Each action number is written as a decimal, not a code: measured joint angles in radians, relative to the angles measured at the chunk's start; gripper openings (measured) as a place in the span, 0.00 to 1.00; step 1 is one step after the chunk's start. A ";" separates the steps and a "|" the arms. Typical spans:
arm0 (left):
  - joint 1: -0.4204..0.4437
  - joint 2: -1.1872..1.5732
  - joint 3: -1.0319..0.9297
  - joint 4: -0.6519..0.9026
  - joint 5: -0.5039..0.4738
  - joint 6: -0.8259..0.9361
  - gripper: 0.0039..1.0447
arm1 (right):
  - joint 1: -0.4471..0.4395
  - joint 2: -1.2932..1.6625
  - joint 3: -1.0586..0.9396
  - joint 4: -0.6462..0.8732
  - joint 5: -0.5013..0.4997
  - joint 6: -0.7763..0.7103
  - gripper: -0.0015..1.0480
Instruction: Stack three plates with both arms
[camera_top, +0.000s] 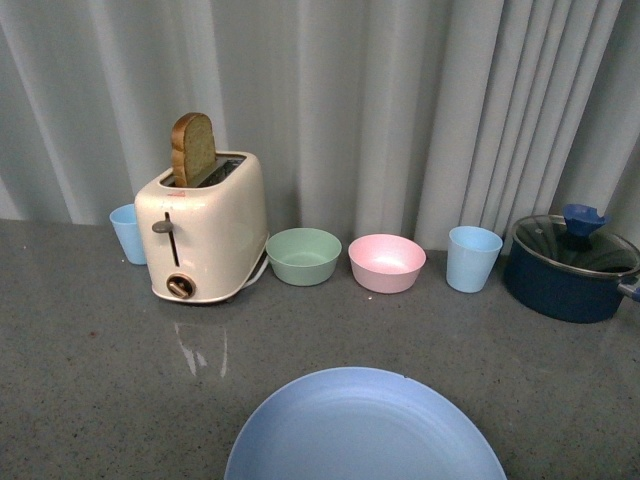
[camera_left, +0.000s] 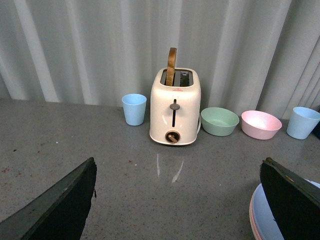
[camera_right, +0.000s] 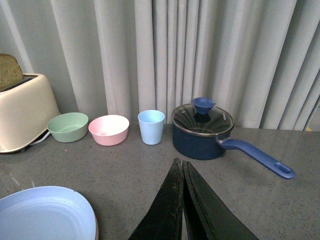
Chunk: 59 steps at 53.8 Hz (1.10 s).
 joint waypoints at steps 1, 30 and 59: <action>0.000 0.000 0.000 0.000 0.000 0.000 0.94 | 0.000 -0.007 0.000 -0.007 0.000 0.000 0.03; 0.000 0.000 0.000 0.000 -0.001 0.000 0.94 | 0.000 -0.266 0.000 -0.296 -0.002 -0.001 0.03; 0.000 0.000 0.000 0.000 0.000 0.000 0.94 | 0.000 -0.298 0.000 -0.304 -0.002 -0.002 0.69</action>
